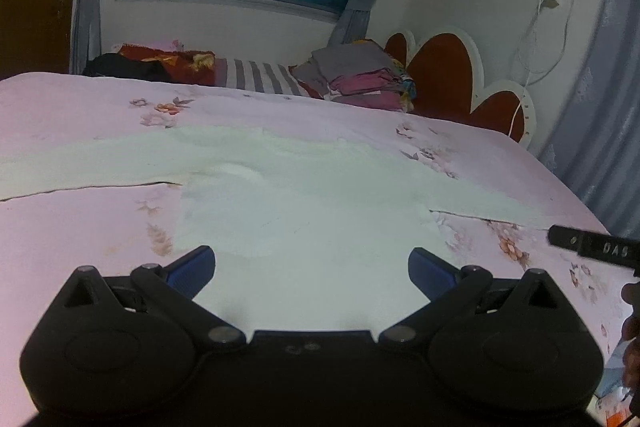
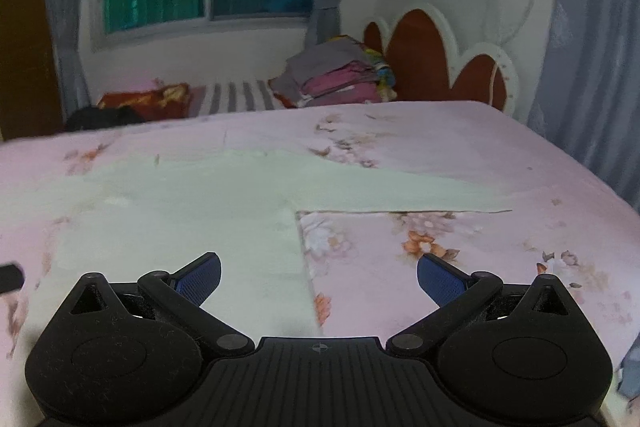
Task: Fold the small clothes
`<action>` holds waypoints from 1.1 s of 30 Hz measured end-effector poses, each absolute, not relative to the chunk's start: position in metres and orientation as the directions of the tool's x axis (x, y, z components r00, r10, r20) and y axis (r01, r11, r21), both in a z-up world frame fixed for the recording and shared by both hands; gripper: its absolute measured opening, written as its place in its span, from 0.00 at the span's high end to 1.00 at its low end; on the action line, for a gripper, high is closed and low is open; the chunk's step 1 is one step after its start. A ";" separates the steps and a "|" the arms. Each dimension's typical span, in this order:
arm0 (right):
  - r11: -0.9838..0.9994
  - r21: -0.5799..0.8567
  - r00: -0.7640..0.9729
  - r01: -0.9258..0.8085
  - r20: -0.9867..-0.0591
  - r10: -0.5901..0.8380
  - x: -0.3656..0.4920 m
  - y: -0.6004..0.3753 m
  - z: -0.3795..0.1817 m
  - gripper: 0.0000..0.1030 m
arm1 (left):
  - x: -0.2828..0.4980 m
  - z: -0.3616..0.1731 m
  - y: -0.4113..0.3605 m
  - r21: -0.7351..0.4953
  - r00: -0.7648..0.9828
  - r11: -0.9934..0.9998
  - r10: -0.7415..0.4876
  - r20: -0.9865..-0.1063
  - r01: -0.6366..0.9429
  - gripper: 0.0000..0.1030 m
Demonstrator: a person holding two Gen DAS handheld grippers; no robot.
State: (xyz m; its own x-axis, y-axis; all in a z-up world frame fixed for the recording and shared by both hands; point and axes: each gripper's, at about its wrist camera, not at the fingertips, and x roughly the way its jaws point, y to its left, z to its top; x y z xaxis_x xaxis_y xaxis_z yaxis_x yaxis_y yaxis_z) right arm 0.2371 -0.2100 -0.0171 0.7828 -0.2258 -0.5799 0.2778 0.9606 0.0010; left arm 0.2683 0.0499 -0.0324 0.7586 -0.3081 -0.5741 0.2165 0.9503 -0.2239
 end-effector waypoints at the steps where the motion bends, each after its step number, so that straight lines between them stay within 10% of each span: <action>1: 0.956 0.007 0.785 0.294 -0.573 -0.237 0.241 -0.220 -0.016 0.00 | 0.274 -0.033 0.047 -0.220 0.757 0.951 -0.305 -0.577 0.216 0.01; 12: 0.842 0.210 0.746 0.497 -0.599 -0.291 0.289 -0.393 -0.044 0.01 | 0.352 -0.054 -0.015 -0.168 0.718 0.972 -0.233 -0.656 0.162 0.05; 15: 0.808 0.247 0.727 0.534 -0.622 -0.291 0.300 -0.438 -0.057 0.51 | 0.369 -0.057 -0.035 -0.136 0.713 0.980 -0.200 -0.672 0.146 0.05; 33: 0.593 0.474 0.704 0.651 -0.668 -0.239 0.331 -0.604 -0.141 0.67 | 0.427 -0.076 -0.095 -0.058 0.671 0.998 -0.067 -0.739 0.035 0.05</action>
State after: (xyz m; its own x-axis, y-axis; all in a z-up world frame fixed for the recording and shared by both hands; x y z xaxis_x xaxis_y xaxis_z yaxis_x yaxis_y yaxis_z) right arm 0.3309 -0.6038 -0.1414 0.7043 -0.2395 -0.6683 0.6511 0.5930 0.4738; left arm 0.4267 -0.0952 -0.0759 0.6705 -0.0667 -0.7389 0.0350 0.9977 -0.0583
